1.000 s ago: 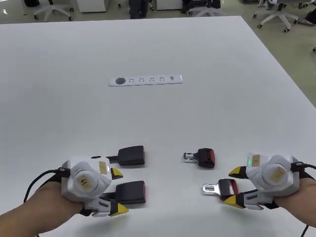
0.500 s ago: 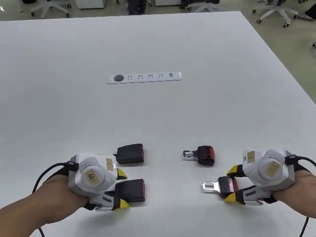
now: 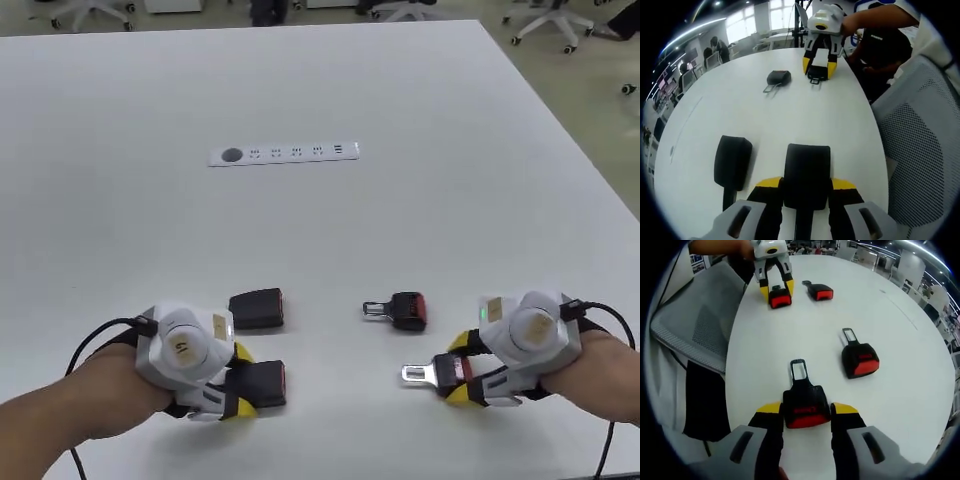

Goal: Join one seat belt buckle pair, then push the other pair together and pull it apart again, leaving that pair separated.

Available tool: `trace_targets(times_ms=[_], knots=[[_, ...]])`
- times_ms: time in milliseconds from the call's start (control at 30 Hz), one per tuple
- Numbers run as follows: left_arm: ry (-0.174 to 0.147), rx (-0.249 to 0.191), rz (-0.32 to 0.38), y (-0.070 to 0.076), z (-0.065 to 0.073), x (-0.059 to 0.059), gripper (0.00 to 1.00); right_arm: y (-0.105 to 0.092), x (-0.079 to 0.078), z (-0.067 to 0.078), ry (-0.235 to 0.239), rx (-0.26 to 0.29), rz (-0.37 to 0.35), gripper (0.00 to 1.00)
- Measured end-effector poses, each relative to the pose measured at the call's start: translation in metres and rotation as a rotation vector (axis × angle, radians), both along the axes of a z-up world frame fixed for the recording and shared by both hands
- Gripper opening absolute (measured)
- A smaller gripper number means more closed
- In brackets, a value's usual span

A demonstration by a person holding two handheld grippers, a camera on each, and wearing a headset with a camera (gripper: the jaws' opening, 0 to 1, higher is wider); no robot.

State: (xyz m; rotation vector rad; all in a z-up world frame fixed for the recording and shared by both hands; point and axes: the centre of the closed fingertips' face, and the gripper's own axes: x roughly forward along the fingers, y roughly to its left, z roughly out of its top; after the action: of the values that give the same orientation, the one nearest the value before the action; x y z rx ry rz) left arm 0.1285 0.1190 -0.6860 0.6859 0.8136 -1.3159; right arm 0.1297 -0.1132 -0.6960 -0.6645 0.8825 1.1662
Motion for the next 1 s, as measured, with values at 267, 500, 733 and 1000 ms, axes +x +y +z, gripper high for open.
trace_targets(times_ms=[267,500,733,1000], knots=[[0.004,-0.016,-0.007,0.0007,-0.0017,0.0016,0.35,-0.0025,0.0057,-0.0012,0.003,0.018,0.018,0.35],[-0.006,-0.018,-0.023,-0.0006,0.0001,0.0000,0.35,-0.0011,0.0039,-0.0024,0.005,0.008,0.028,0.35],[-0.010,-0.015,-0.032,0.0006,-0.0013,0.0009,0.34,0.0003,0.0026,-0.0009,0.007,0.013,0.019,0.35],[-0.009,-0.006,-0.030,-0.0001,-0.0005,0.0000,0.34,0.0029,0.0003,0.0018,0.006,-0.009,0.021,0.35]])
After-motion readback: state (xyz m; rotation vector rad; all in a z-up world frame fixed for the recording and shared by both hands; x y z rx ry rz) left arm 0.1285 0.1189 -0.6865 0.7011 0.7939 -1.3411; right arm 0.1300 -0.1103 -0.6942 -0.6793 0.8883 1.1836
